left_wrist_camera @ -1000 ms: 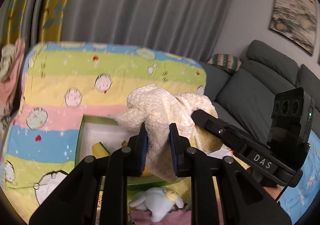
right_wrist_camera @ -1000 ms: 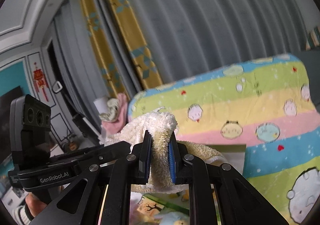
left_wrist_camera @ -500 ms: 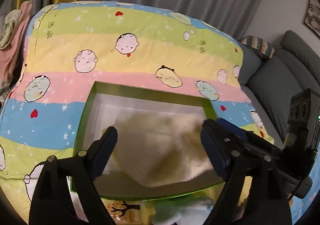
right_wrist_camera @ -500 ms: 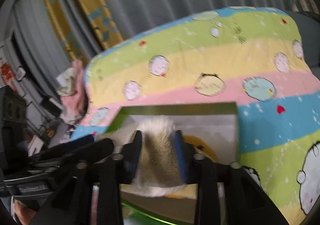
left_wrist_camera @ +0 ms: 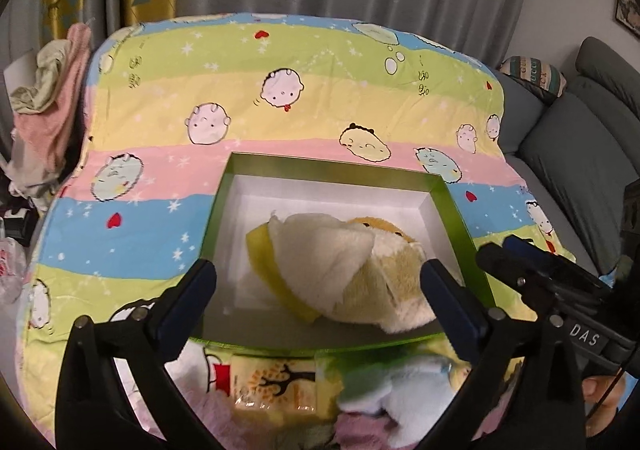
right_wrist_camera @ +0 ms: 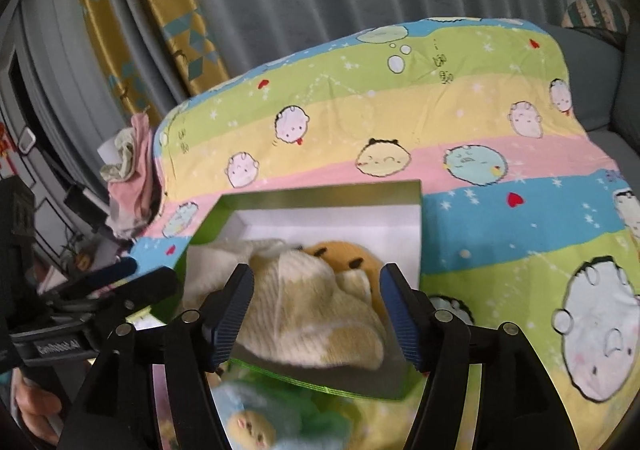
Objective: Organize soft objects
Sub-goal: 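Carry the towel over the green box, lower it in, open the right gripper, then withdraw the right gripper from the box toward the remaining pile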
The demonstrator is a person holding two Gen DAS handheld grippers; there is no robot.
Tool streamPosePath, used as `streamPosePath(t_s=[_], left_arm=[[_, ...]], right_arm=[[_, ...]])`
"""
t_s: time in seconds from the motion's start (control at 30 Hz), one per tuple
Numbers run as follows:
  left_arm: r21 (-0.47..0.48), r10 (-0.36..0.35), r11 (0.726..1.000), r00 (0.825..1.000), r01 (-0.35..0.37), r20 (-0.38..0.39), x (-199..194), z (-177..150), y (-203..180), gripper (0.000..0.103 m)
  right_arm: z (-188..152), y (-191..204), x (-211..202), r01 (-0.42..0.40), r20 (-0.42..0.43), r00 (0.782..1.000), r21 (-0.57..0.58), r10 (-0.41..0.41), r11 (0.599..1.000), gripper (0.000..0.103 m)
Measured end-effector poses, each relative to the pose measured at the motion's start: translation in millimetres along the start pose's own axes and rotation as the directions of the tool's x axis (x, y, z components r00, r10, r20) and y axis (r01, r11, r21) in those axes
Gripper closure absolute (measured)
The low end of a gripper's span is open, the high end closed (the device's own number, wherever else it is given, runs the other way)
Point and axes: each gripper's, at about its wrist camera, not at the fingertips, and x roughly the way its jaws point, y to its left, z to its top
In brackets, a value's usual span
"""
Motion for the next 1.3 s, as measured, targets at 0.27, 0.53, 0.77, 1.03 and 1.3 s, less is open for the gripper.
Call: streamPosePath(t_s=[0.27,0.53,0.77,1.03,1.3], left_arm=[[0.049,0.069,0.996,0.996,-0.071,0.051,-33.3,-12.9,-13.0,0.001],[0.068,0.085,0.994,0.992,-0.091,0.088,-67.5,-28.5,-23.9,0.001],[0.069,0.082,0.994,0.991,-0.089,0.103,-92.8,-45.7,-27.2,0.001],[0.040,0.079,0.996,0.992,-0.083,0.102,-114.9,-66.4,-18.0,0.001],[-0.015,0.074,0.997,0.994,-0.073,0.086,-127.9,-89.0,1.2,0.001]], right_arm=[[-22.6,12.9,-32.1,0.101,0.022,0.995,-0.082,-0.099,0.992,0.023],[-40.5,31.3,-69.1,0.129,0.068,0.990,-0.135,-0.121,0.982,0.020],[-58.3,43.9,-93.4,0.130,0.075,0.990,-0.154,-0.120,0.979,0.020],[-80.8,48.0,-109.1,0.129,0.059,0.991,-0.161,-0.121,0.979,0.020],[-98.5,42.3,-117.6,0.121,0.034,0.993,-0.149,-0.117,0.981,0.020]])
